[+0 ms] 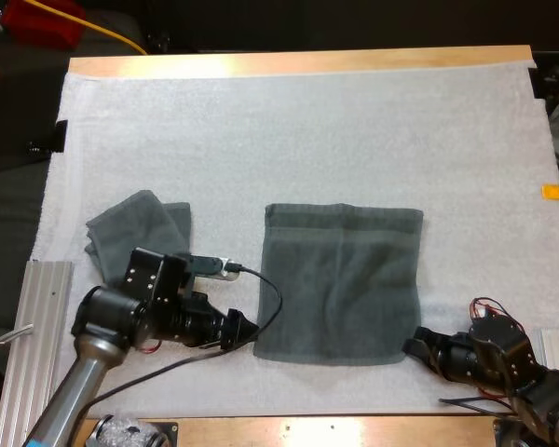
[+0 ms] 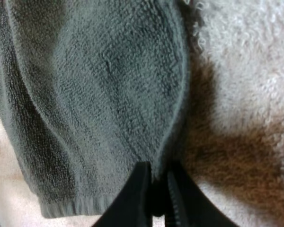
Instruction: Pick towel from pile, fold and stack
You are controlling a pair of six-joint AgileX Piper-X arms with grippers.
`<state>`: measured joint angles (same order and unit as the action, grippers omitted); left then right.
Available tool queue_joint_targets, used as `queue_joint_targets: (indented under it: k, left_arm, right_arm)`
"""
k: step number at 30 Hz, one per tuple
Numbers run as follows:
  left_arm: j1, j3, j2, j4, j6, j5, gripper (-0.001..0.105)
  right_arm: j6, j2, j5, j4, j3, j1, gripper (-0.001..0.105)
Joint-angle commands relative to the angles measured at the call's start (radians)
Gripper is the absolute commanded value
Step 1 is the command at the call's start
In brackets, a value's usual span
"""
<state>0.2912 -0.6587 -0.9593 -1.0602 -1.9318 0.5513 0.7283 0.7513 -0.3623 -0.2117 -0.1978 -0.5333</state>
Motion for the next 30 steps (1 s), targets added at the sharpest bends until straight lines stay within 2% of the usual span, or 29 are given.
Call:
queue_joint_targets:
  k: [1, 11, 17, 23, 30]
  left_arm:
    - [0.006, 0.012, -0.013, 0.030, 0.008, 0.006, 0.069]
    - [0.006, 0.093, -0.125, 0.160, 0.000, 0.007, 0.069]
    - [0.006, 0.094, -0.204, 0.206, 0.000, 0.009, 0.069]
    - [0.006, 0.094, -0.287, 0.215, 0.000, 0.051, 0.069]
    - [0.006, 0.094, -0.379, 0.256, 0.000, 0.065, 0.069]
  right_arm:
    - [0.008, 0.005, -0.001, -0.004, 0.005, 0.005, 0.001]
    - [0.008, 0.005, -0.001, -0.004, 0.005, 0.005, 0.001]
    - [0.008, 0.005, -0.001, -0.004, 0.005, 0.005, 0.001]
    - [0.008, 0.005, -0.009, -0.004, 0.005, 0.005, 0.001]
    - [0.008, 0.005, -0.009, -0.004, 0.005, 0.005, 0.001]
